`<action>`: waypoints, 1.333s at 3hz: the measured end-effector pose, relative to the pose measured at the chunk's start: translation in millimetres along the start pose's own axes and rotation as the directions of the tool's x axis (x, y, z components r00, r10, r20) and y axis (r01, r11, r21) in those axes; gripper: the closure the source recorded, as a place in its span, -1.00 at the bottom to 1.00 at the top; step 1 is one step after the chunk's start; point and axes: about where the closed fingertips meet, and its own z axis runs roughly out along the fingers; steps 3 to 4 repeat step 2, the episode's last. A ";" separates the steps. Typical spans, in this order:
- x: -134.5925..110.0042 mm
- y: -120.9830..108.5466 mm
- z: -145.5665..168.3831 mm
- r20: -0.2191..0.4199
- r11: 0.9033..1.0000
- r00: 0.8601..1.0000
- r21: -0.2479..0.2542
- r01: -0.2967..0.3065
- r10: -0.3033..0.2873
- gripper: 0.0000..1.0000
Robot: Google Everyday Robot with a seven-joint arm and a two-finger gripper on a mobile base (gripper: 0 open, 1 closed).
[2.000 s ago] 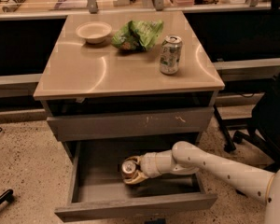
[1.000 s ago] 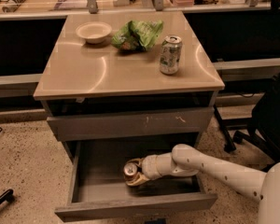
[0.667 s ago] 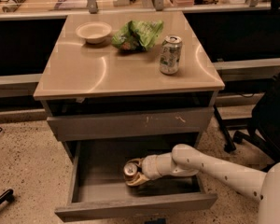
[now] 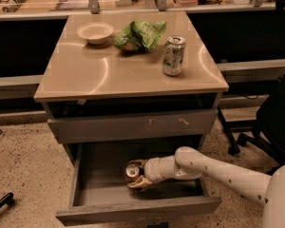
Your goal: Place orange can into middle drawer
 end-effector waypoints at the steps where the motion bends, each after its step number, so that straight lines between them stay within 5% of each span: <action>1: -0.1 0.1 0.2 0.000 1.000 1.000 0.000 0.000 0.000 -1.00; 4: -0.1 0.1 0.2 0.000 1.000 1.000 0.000 0.000 0.000 -1.00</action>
Offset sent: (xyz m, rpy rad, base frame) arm 0.0000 0.0000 0.0000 0.0000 0.0000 0.0000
